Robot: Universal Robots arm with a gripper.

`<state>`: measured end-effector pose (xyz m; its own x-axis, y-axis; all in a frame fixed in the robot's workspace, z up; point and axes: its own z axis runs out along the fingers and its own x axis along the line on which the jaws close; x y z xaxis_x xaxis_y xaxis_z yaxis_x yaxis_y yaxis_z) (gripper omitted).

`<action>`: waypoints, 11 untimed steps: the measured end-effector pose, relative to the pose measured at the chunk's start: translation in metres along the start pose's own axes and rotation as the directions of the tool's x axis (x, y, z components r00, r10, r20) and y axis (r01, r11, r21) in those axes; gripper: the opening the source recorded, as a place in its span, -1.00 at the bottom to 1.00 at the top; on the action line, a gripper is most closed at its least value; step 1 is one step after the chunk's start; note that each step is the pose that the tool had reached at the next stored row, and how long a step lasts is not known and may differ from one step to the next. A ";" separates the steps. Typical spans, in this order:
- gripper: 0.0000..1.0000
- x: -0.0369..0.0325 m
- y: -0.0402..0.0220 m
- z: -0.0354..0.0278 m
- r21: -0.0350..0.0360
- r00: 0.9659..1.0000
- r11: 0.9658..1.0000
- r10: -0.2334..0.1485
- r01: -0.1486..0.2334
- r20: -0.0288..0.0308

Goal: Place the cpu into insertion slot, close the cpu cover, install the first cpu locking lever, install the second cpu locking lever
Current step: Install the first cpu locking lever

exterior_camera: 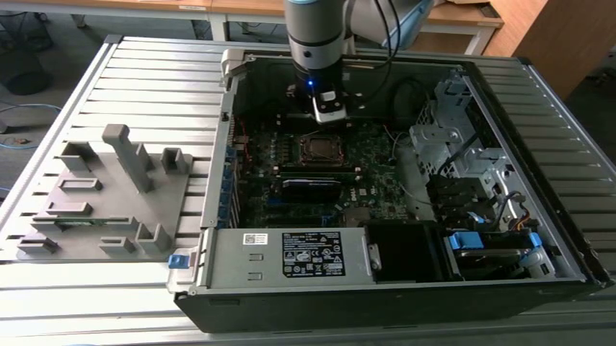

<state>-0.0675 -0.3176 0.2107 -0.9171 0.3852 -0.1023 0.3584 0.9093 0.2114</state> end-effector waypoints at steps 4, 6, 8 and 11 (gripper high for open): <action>-0.79 0.0012 0.0001 0.0003 0.001 1.000 1.000 0.006 -0.006 0.001; -0.79 0.0016 -0.0001 0.0008 0.001 1.000 1.000 0.010 -0.010 0.003; -0.79 0.0023 -0.0005 0.0012 0.000 1.000 1.000 0.013 -0.013 0.006; -0.79 0.0029 -0.0007 0.0015 -0.002 1.000 1.000 0.014 -0.014 0.010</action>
<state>-0.0701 -0.3168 0.2088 -0.9102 0.3995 -0.1094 0.3708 0.9036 0.2146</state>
